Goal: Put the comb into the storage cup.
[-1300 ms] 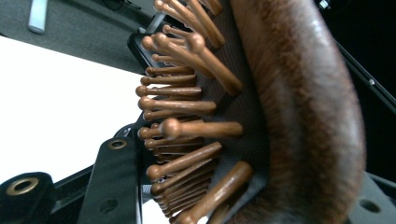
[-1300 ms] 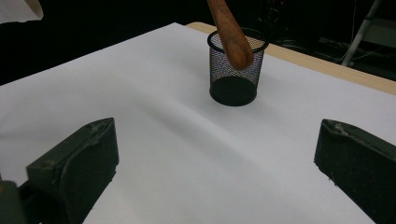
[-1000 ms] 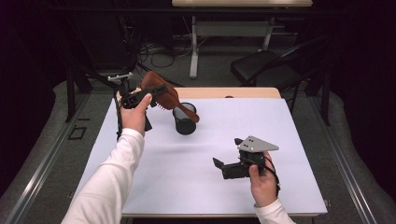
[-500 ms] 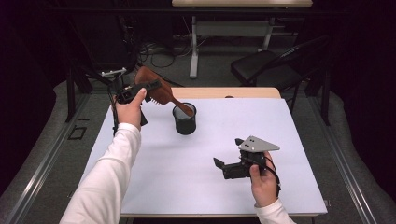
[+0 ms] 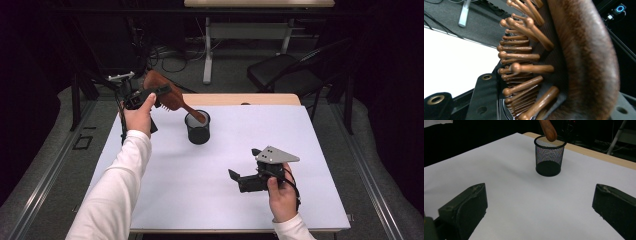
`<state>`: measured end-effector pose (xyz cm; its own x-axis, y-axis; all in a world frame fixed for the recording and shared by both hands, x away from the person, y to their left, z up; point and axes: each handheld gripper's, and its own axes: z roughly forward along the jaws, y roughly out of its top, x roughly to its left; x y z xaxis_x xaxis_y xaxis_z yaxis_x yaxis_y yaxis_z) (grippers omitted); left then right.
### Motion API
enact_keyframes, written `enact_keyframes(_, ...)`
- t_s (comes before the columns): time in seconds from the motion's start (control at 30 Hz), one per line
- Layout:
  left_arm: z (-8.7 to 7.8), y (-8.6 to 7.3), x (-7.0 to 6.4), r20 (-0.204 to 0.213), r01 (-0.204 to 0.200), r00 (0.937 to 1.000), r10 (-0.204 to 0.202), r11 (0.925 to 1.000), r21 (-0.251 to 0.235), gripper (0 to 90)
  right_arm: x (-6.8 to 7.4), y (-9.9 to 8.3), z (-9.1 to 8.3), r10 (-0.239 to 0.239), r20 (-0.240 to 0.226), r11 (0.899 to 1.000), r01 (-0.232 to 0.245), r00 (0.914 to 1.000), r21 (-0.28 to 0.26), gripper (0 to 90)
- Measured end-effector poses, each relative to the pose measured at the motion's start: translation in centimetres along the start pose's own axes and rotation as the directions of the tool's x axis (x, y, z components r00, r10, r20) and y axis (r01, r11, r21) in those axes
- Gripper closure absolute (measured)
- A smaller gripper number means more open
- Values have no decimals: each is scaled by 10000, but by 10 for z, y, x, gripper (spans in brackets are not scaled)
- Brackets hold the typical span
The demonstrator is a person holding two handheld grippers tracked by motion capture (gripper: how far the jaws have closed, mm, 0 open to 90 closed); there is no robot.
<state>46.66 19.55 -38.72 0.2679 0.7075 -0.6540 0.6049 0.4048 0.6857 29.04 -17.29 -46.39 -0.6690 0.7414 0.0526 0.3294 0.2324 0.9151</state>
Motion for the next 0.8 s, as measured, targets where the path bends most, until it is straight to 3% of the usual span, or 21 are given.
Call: enact_keyframes(0.8,10,-2,2,-637,-320,9975,316,9995,-49,499,1,1,-2,35,31,9999,-35,10000,-96,0)
